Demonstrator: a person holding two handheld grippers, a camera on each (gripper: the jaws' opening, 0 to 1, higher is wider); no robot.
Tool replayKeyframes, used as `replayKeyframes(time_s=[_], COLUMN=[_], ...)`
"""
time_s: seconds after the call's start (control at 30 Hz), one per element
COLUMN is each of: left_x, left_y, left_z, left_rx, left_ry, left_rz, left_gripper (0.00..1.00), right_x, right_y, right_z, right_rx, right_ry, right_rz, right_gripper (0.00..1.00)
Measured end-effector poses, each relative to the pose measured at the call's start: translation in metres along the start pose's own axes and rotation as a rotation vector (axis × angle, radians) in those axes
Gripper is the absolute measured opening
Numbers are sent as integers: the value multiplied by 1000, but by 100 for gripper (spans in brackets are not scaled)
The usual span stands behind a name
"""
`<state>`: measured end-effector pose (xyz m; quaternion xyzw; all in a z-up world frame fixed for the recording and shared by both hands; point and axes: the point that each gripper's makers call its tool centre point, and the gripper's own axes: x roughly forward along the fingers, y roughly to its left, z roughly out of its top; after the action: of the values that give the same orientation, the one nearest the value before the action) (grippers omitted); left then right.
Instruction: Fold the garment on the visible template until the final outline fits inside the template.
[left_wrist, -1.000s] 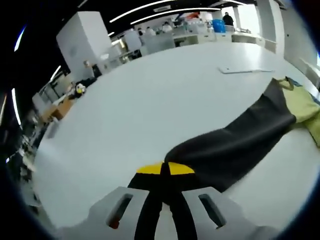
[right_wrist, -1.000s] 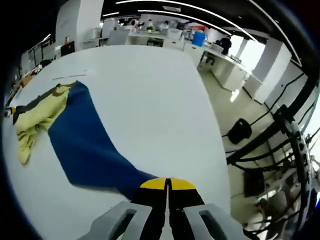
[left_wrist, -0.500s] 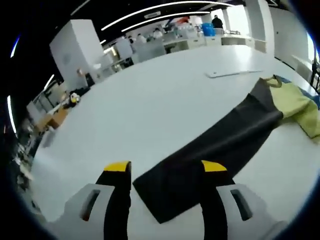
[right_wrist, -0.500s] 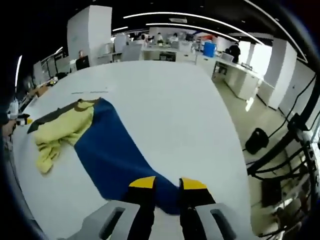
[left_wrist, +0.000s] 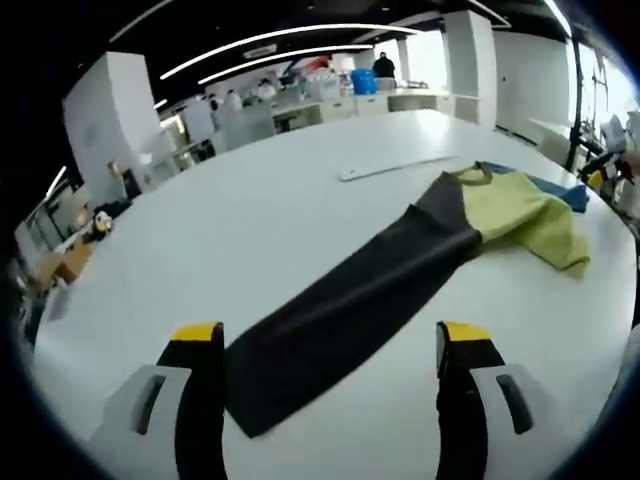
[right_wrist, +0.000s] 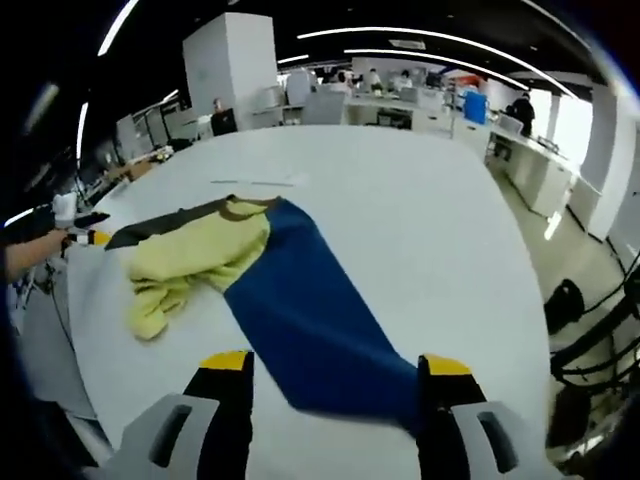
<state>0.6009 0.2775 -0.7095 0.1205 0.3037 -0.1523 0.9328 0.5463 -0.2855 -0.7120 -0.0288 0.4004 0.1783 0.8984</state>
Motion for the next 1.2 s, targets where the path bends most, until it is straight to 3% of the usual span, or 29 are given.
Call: replayKeyframes(time_s=[0.33, 0.57, 0.9, 1.1, 1.2], left_x=[-17, -27, -49, -61, -66], left_y=[-38, -56, -82, -93, -101], left_z=[0, -1, -3, 6, 9], left_rx=[37, 48, 86, 82, 89], left_ry=[-17, -28, -54, -92, -104], left_rz=[-108, -160, -219, -228, -239], left_gripper=[97, 99, 99, 98, 97], right_x=[7, 12, 16, 19, 24], right_y=[60, 103, 152, 185, 204], right_z=[16, 21, 32, 25, 16], right_rx=[-63, -127, -217, -288, -382], right_ry=[-39, -41, -68, -51, -33], right_rz=[155, 246, 357, 436, 462], right_gripper=[87, 91, 82, 75, 72])
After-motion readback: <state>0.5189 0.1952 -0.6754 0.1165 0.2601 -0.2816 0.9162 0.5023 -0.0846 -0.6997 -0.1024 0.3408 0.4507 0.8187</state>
